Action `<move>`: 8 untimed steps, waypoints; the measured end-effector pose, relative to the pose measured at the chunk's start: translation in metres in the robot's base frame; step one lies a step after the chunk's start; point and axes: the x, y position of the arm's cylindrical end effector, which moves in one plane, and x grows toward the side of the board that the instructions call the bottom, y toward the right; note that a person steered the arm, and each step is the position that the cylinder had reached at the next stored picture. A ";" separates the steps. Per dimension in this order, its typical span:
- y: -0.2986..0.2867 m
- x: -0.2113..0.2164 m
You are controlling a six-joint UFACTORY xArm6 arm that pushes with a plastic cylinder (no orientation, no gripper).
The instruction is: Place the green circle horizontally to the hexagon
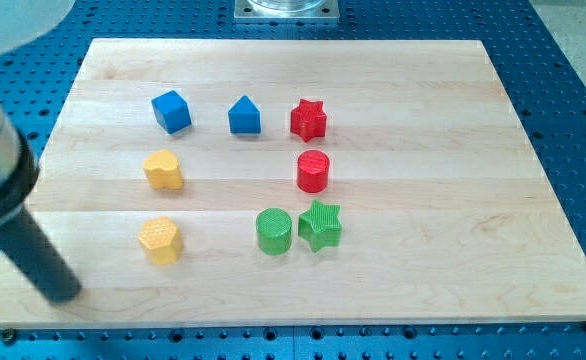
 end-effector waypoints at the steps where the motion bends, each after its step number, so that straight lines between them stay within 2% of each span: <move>1: 0.034 0.003; 2: 0.083 -0.032; 3: 0.088 -0.042; 5: 0.086 -0.041; 6: 0.119 -0.026; 8: 0.189 -0.028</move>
